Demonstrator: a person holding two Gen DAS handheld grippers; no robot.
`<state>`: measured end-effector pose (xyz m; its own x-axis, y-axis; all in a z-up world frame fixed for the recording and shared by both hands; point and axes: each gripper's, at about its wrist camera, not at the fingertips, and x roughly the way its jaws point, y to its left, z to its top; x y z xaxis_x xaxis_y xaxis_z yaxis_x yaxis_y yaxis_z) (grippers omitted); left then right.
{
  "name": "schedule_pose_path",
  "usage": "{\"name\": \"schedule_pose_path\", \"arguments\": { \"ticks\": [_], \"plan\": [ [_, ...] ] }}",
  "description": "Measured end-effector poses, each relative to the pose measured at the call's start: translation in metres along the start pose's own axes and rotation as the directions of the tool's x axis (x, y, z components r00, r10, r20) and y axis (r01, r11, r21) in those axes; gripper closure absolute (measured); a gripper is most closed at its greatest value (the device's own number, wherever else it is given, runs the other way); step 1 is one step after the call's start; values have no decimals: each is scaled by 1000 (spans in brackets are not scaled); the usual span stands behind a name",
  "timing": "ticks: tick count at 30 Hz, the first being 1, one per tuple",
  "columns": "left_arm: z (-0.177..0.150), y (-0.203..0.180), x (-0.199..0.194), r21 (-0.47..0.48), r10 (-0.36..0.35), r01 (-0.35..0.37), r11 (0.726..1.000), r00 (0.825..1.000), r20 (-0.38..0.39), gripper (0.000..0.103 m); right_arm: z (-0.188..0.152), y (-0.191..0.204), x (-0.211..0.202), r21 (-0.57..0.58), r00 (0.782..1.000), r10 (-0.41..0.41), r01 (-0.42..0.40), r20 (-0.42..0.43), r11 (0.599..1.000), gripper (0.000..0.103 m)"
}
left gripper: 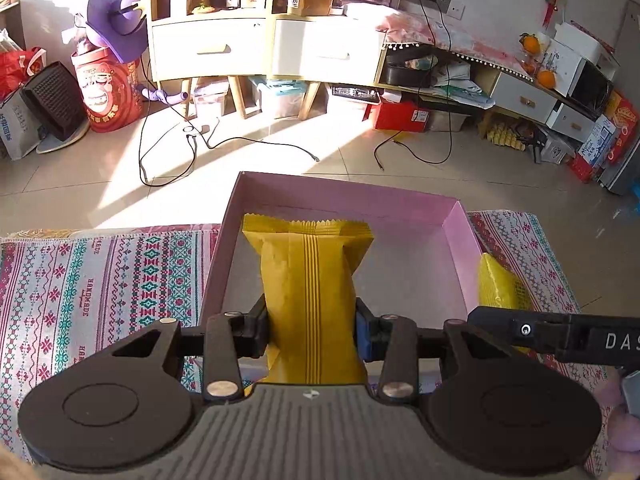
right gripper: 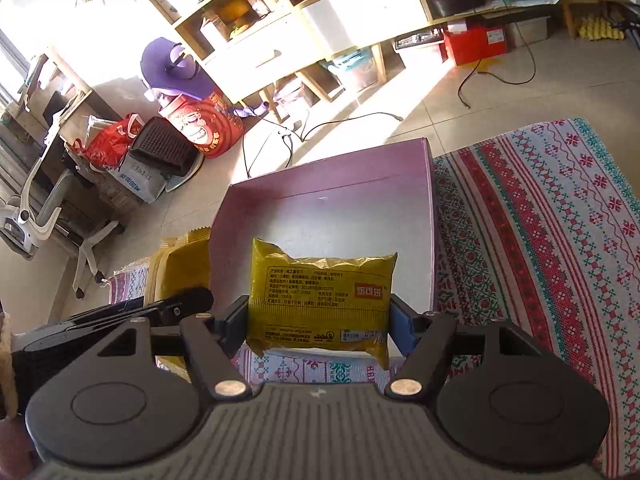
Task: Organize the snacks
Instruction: 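Carry both yellow packs into the pink box and open both tools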
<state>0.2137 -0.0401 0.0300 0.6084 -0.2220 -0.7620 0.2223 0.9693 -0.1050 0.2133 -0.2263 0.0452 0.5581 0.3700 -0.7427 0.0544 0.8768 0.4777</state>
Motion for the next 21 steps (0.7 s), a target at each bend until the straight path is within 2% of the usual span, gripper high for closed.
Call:
{"name": "schedule_pose_path", "arguments": {
  "ticks": [5, 9, 21],
  "plan": [
    [4, 5, 33, 15, 55, -55, 998, 997, 51, 56, 4, -6, 21, 9, 1000, 11, -11, 20, 1000, 36],
    [-6, 7, 49, 51, 119, -119, 992, 993, 5, 56, 0, -6, 32, -11, 1000, 9, -9, 4, 1000, 36],
    [-32, 15, 26, 27, 115, -114, 993, 991, -72, 56, -14, 11, 33, -114, 993, -77, 67, -85, 991, 36]
  ]
}}
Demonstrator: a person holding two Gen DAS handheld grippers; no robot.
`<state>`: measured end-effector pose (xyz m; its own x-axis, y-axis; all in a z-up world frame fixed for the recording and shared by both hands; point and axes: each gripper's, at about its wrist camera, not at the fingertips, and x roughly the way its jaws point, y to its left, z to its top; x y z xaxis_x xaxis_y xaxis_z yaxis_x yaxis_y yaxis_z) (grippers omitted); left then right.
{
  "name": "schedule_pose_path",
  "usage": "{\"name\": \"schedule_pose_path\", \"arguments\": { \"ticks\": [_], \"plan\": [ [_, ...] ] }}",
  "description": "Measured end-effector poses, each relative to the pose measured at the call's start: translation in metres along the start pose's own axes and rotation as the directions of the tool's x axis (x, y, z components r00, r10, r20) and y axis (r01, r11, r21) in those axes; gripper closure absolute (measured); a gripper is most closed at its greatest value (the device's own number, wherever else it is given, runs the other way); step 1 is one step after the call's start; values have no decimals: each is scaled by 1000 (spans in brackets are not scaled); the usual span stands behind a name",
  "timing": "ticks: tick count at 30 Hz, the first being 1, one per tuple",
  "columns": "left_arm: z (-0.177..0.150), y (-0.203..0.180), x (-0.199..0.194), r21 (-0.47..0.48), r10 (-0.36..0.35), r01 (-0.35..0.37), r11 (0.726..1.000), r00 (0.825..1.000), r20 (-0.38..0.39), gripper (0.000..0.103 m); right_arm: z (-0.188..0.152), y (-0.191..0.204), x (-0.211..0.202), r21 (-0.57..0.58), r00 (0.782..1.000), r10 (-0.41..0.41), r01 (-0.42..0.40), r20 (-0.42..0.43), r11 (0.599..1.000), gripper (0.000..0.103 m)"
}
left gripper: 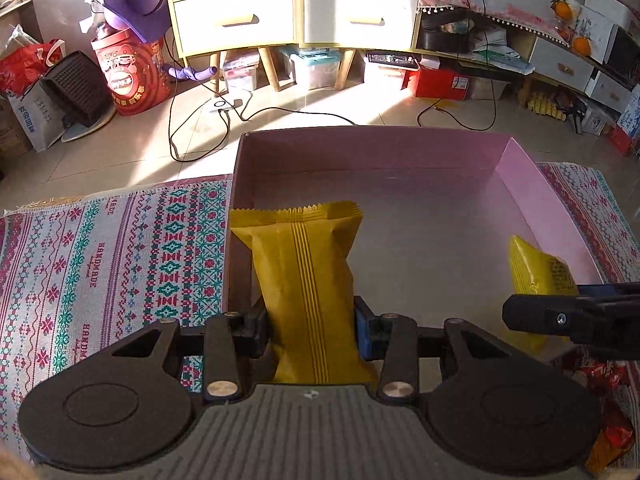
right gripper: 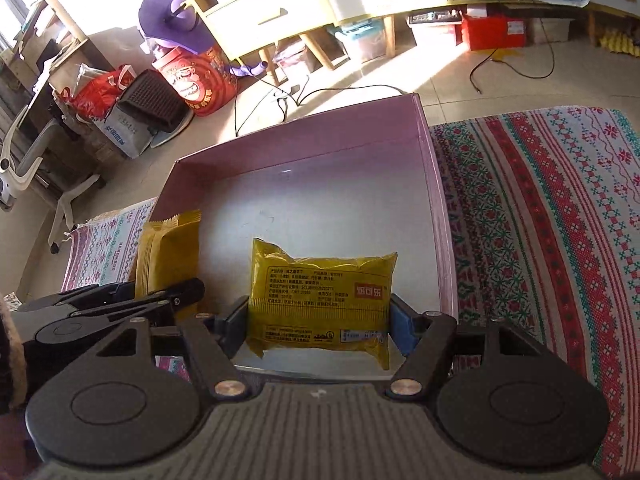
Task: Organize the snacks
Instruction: 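Carry both yellow packs into the pink box and open both tools, then move both tools back over the snack pile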
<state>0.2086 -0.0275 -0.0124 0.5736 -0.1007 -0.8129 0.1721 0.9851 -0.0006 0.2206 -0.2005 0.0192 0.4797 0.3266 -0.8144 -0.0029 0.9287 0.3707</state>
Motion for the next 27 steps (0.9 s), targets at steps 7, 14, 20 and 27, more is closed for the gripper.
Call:
{"name": "schedule_pose_path", "arguments": {
  "ticks": [7, 14, 20, 27],
  "plan": [
    [-6, 6, -12, -28, -13, 13, 1000, 1000, -6, 56, -5, 6, -9, -22, 1000, -22, 22, 19, 1000, 33],
    [-9, 1, -35, -14, -32, 33, 999, 998, 57, 26, -2, 9, -34, -7, 996, 2, -1, 94, 1000, 15],
    [-22, -3, -56, 25, -39, 38, 999, 997, 65, 12, -14, 21, -60, -88, 987, -63, 77, 151, 993, 7],
    [-42, -3, -85, 47, -55, 52, 998, 996, 68, 5, -35, 33, -79, -176, 975, -108, 143, 195, 974, 1]
  ]
}}
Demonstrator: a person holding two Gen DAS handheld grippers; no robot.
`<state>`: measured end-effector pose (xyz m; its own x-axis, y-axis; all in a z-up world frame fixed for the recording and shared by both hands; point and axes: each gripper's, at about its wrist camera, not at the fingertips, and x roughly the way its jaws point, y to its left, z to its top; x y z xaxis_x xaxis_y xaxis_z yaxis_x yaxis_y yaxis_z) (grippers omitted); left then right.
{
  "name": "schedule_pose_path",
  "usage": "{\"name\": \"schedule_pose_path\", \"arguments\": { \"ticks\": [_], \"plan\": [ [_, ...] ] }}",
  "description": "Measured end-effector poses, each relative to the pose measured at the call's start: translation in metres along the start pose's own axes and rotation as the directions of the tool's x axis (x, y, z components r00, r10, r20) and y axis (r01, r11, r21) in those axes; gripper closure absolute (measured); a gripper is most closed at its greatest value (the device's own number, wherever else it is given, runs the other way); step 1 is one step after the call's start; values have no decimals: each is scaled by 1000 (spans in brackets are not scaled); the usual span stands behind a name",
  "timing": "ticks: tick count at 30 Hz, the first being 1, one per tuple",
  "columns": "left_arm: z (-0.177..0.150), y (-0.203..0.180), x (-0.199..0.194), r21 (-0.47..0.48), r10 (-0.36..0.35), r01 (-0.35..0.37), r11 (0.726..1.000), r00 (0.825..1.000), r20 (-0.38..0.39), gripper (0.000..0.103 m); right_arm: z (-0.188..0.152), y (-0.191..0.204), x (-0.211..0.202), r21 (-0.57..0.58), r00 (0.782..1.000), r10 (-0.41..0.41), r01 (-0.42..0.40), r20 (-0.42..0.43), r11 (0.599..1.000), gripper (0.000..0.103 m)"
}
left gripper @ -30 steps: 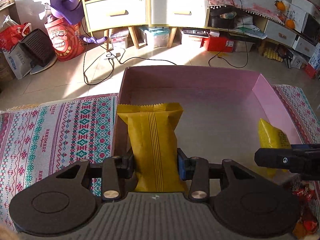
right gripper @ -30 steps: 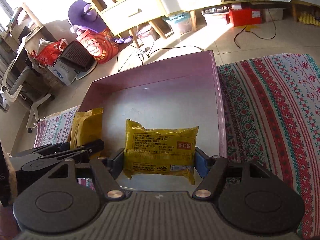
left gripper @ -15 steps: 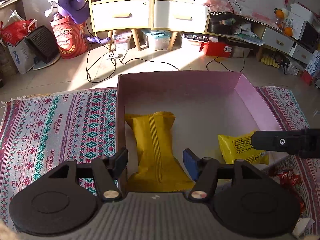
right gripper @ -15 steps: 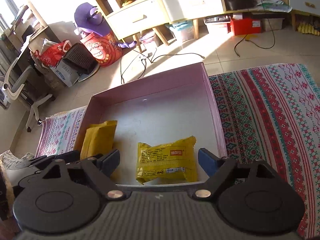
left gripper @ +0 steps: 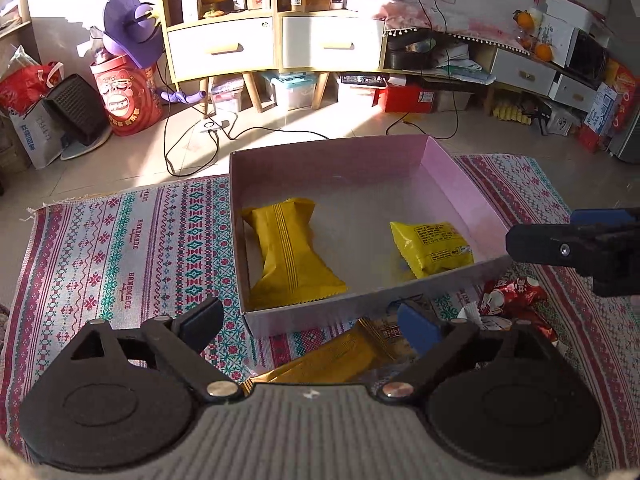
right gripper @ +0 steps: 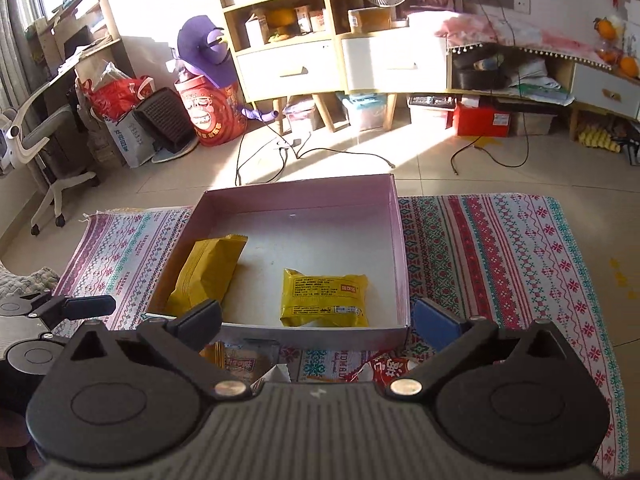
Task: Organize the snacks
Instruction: 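Move both tools back over the snack pile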
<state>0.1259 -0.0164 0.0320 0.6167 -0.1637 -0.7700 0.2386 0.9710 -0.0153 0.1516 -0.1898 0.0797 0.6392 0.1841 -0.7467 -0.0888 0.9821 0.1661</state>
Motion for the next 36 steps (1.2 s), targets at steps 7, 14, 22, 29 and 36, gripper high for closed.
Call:
{"name": "schedule_pose_path", "arguments": {
  "ticks": [7, 14, 22, 29, 36],
  "plan": [
    [-22, 5, -25, 14, -9, 8, 1000, 1000, 6, 0, -20, 13, -20, -88, 999, -39, 38, -9, 995, 0],
    [-44, 12, -43, 11, -31, 32, 999, 999, -14, 0, -40, 9, -28, -54, 996, 19, -24, -92, 998, 1],
    [-70, 26, -49, -27, -84, 82, 996, 995, -61, 0, -62, 6, -32, -42, 983, 76, -84, -166, 996, 1],
    [-88, 35, -43, -89, -115, 103, 991, 982, -151, 0, -84, 14, -27, -23, 956, 131, -142, -261, 990, 1],
    [-94, 31, -35, -145, -126, 99, 984, 974, -188, 0, -96, 29, -23, -75, 938, 132, -164, -319, 984, 1]
  ]
}}
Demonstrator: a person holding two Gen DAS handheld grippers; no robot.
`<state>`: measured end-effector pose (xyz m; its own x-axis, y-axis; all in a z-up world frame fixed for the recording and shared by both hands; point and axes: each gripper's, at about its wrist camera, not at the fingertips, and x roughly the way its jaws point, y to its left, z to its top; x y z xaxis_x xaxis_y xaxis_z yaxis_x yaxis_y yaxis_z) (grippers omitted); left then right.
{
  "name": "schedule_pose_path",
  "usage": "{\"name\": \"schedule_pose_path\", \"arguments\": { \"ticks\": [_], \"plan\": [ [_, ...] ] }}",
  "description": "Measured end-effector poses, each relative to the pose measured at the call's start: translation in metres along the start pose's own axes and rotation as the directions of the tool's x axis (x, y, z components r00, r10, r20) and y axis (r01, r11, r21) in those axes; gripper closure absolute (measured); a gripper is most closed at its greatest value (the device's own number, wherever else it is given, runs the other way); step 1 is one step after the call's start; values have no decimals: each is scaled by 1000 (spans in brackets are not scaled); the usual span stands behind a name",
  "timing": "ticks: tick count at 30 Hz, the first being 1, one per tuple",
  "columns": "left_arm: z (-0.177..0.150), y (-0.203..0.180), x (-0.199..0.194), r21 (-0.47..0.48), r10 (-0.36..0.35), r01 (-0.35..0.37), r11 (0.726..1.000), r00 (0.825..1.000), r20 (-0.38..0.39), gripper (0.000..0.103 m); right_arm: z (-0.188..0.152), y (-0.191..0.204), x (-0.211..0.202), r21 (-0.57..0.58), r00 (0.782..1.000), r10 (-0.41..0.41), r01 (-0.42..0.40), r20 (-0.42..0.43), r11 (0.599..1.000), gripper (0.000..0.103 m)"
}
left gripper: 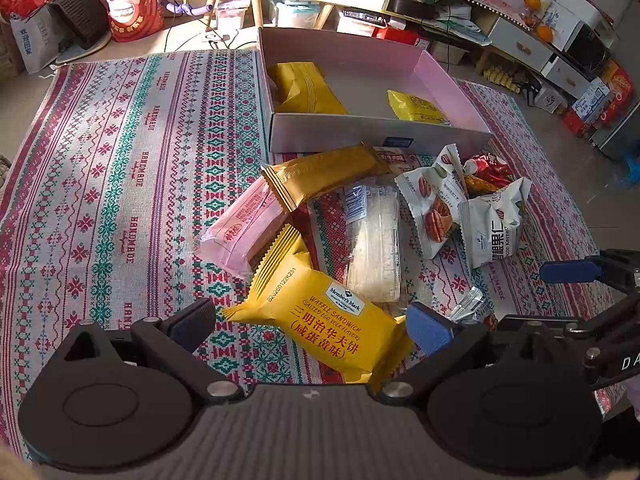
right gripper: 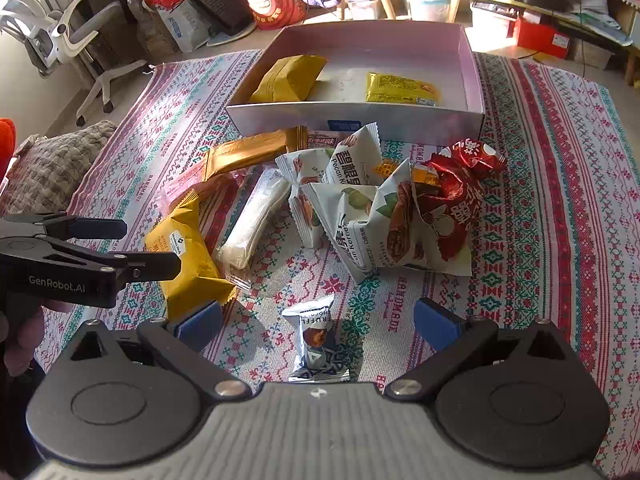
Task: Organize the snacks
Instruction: 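Move both tools back over the snack pile, then grasp yellow waffle pack with left tool while right tool grasps silver truffle wrapper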
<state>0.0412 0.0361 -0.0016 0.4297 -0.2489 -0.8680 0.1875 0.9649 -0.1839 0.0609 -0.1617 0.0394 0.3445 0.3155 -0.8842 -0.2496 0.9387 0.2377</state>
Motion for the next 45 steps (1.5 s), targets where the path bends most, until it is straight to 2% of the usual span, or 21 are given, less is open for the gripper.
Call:
{"name": "schedule_pose_path", "arguments": {
  "ticks": [8, 17, 20, 27, 32, 37, 41, 43, 45],
  "plan": [
    [-1, -1, 15, -68, -7, 7, 998, 1000, -8, 0, -7, 7, 17, -26, 997, 4, -6, -74, 1000, 2],
    [-6, -5, 27, 35, 34, -31, 999, 996, -84, 3, -16, 14, 31, -78, 991, -55, 46, -119, 996, 10],
    [-10, -5, 29, 70, 55, -47, 996, 992, -112, 7, -18, 14, 32, -87, 990, -67, 56, -124, 995, 13],
    [-10, -1, 26, 80, 65, -56, 995, 992, -112, 19, -20, 21, 39, -122, 987, -108, 94, -118, 988, 18],
    [-8, -2, 26, 76, 58, -50, 996, 992, -116, 27, -23, 27, 43, -153, 984, -144, 127, -104, 980, 29],
    [-6, -3, 24, 80, 59, -50, 996, 992, -109, 44, -25, 29, 40, -158, 984, -152, 137, -91, 978, 50],
    [-6, -3, 21, 79, 67, -59, 995, 993, -101, 51, -21, 23, 35, -161, 984, -154, 139, -85, 977, 65],
    [-5, -2, 19, 78, 71, -63, 995, 993, -98, 55, -20, 23, 33, -163, 985, -152, 137, -83, 977, 76],
    [-4, -1, 17, 82, 75, -67, 994, 992, -97, 56, -20, 22, 32, -168, 985, -152, 137, -81, 976, 79]
  ]
}}
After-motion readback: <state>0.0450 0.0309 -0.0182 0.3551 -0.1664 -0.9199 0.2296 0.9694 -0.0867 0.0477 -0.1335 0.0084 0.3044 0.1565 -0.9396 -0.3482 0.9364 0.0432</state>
